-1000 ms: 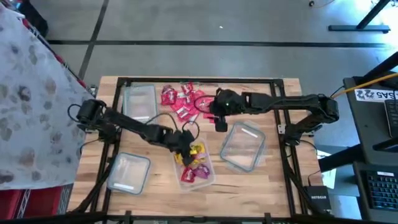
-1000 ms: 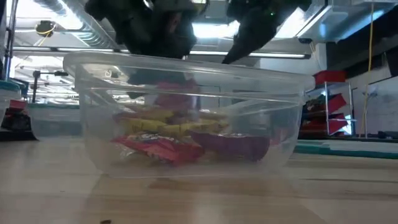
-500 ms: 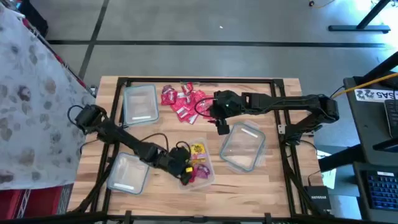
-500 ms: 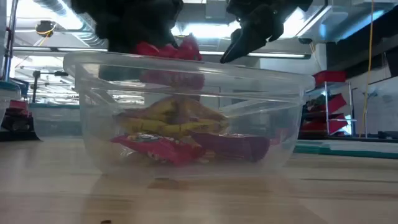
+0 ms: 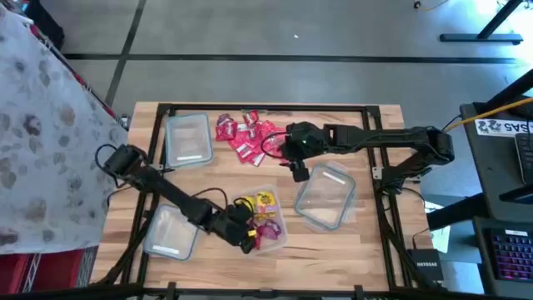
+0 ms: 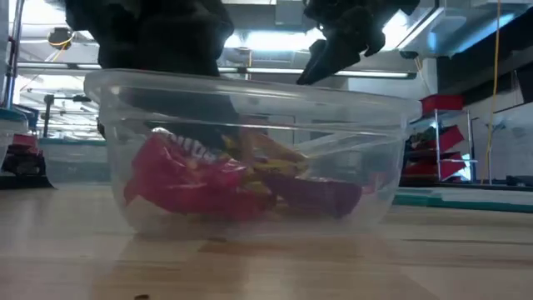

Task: Sort candy
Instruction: Put the red candy into the right transparent bin

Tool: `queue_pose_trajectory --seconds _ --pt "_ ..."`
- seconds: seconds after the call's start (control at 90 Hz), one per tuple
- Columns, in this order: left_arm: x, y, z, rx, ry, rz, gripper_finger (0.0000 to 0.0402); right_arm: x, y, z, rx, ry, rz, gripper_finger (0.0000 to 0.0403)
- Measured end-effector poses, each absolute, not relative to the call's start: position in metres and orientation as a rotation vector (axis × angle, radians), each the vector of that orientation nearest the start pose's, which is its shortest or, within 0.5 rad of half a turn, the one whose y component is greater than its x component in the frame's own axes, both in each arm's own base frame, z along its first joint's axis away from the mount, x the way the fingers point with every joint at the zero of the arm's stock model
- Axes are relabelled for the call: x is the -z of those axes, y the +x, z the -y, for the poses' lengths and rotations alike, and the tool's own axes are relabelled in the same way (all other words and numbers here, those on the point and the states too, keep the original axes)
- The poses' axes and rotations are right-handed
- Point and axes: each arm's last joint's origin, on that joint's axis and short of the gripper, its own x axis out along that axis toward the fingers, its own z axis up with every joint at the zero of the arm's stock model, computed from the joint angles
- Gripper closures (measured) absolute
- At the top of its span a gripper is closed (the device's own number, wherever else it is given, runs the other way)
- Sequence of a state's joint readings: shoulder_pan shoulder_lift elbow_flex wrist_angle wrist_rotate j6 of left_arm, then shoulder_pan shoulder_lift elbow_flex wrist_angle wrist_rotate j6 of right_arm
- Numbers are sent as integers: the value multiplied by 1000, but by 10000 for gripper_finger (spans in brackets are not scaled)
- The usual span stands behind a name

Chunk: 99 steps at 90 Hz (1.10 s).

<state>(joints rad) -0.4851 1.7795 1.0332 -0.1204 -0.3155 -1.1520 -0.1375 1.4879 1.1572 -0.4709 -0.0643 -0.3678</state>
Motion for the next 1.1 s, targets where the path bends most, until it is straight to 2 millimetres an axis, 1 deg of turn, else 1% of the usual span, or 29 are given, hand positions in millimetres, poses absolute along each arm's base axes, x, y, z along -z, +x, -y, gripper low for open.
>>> queue_pose_trajectory --seconds 0.1,0.156,0.211,0.289,0.344,0.422,0.478,0.633,0.711,0.778,0.867,0.944,1.011,1.1 --pt "-176 321 143 -324 -744 -780 292 -272 312 41 -86 -269 -826 181" --pt "-188 321 129 -356 -710 -734 291 -270 312 41 -87 -273 -825 181" --pt "-203 320 111 -421 -642 -668 290 -264 312 43 -87 -286 -814 181" --pt "-215 318 81 -556 -503 -615 290 -251 310 46 -76 -292 -800 181" --pt "-219 317 58 -659 -424 -601 290 -242 309 50 -60 -294 -781 181" --pt "-223 317 19 -780 -377 -593 290 -234 307 57 -33 -290 -758 181" --pt "-224 318 -11 -840 -382 -596 290 -231 306 63 -13 -286 -746 181" --pt "-211 316 -87 -883 -441 -673 290 -233 304 78 39 -275 -721 181" --pt "-204 314 -118 -854 -485 -681 290 -232 303 83 58 -264 -725 181" --pt "-195 313 -140 -813 -518 -695 290 -232 301 86 63 -254 -730 181" --pt "-181 312 -162 -721 -546 -718 290 -232 301 87 64 -249 -733 181" --pt "-170 311 -177 -654 -573 -724 290 -232 301 87 68 -241 -725 181" --pt "-161 311 -184 -623 -577 -739 290 -233 302 87 72 -229 -720 181" --pt "-150 311 -190 -625 -570 -763 290 -233 302 87 75 -219 -718 181"
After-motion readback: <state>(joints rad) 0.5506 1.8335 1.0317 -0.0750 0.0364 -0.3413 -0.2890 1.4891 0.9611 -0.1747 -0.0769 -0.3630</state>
